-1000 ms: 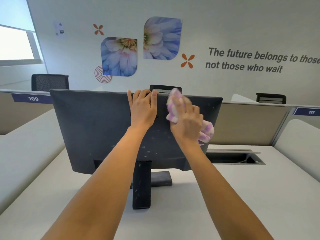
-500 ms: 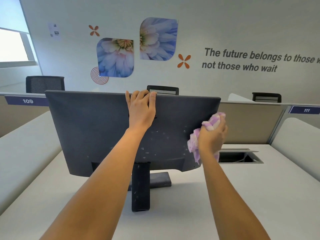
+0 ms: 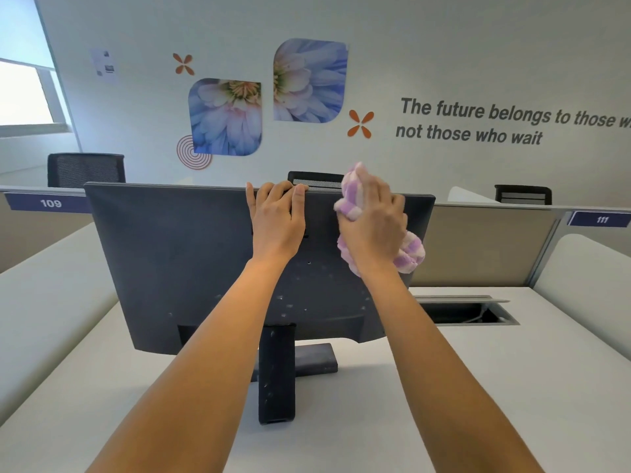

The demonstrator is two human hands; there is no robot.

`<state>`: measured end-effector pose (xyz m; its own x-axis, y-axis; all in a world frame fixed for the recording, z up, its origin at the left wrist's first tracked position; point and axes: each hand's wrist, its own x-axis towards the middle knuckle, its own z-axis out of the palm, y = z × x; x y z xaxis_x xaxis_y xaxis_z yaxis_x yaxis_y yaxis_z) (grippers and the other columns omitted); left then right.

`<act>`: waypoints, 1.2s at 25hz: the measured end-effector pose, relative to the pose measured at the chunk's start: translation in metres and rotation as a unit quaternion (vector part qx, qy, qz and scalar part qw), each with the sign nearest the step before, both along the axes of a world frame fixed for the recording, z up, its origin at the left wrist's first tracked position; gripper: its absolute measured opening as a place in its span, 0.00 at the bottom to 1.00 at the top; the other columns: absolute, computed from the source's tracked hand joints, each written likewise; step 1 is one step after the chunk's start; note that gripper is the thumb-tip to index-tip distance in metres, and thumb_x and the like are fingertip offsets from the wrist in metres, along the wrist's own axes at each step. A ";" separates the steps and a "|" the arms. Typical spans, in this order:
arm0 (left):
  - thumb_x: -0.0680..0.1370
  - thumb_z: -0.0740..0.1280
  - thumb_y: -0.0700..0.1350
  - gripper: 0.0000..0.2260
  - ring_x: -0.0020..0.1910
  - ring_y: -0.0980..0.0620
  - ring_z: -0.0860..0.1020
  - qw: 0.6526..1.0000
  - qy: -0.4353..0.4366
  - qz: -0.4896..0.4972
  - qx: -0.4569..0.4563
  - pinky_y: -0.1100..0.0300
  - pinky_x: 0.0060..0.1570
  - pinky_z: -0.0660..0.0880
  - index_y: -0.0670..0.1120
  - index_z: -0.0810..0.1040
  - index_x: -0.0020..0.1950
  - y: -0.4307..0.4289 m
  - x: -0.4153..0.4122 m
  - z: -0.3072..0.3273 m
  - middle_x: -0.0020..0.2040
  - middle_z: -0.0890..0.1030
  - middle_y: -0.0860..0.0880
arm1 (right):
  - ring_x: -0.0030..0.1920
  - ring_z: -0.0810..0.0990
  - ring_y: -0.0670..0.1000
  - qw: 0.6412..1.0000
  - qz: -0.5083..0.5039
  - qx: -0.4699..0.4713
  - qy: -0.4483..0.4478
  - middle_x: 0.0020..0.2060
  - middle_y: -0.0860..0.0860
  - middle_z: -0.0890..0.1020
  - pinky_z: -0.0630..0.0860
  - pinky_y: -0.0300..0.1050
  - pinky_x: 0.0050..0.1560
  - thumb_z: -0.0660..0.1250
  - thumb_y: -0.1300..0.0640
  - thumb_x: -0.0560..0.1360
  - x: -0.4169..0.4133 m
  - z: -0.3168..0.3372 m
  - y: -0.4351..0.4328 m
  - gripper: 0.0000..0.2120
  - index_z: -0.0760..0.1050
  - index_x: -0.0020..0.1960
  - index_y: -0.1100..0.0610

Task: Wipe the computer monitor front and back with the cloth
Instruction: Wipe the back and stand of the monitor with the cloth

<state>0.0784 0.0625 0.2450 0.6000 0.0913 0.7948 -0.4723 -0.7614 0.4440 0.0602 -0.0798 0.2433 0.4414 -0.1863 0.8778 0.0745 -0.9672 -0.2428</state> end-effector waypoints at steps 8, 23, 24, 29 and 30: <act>0.79 0.45 0.54 0.25 0.59 0.51 0.70 1.000 -0.012 0.006 0.000 0.54 0.73 0.39 0.47 0.80 0.55 -0.001 0.001 -0.002 0.53 0.78 0.52 | 0.49 0.76 0.57 0.989 0.046 -0.141 0.022 0.58 0.49 0.79 0.73 0.48 0.43 0.72 0.54 0.68 0.004 0.014 -0.003 0.29 0.70 0.68 0.49; 0.81 0.49 0.51 0.20 0.60 0.53 0.69 1.000 -0.007 -0.012 -0.016 0.54 0.73 0.38 0.49 0.80 0.57 0.004 0.004 -0.002 0.55 0.78 0.53 | 0.55 0.76 0.58 0.993 -0.013 0.118 -0.007 0.64 0.52 0.75 0.77 0.53 0.48 0.72 0.58 0.64 0.002 -0.089 -0.022 0.37 0.65 0.71 0.50; 0.81 0.49 0.51 0.20 0.60 0.53 0.69 1.000 -0.005 -0.013 -0.015 0.54 0.73 0.38 0.49 0.80 0.57 0.003 0.003 -0.002 0.55 0.78 0.53 | 0.53 0.76 0.58 1.000 -0.012 0.025 -0.006 0.63 0.52 0.75 0.77 0.52 0.45 0.73 0.58 0.63 -0.002 -0.107 -0.015 0.37 0.65 0.70 0.50; 0.82 0.48 0.50 0.20 0.61 0.53 0.68 1.000 -0.001 -0.027 -0.001 0.54 0.72 0.37 0.49 0.79 0.59 0.007 0.000 -0.002 0.56 0.77 0.53 | 0.51 0.77 0.56 0.926 0.087 -0.365 -0.032 0.63 0.50 0.73 0.73 0.49 0.42 0.65 0.59 0.68 -0.010 -0.132 -0.033 0.28 0.68 0.68 0.46; 0.82 0.48 0.50 0.20 0.62 0.53 0.68 0.999 0.001 -0.032 0.005 0.54 0.72 0.37 0.49 0.78 0.60 0.008 0.000 -0.002 0.57 0.77 0.53 | 0.49 0.77 0.57 0.924 0.079 -0.373 -0.032 0.63 0.50 0.75 0.73 0.49 0.41 0.65 0.60 0.67 -0.009 -0.117 -0.039 0.30 0.68 0.68 0.47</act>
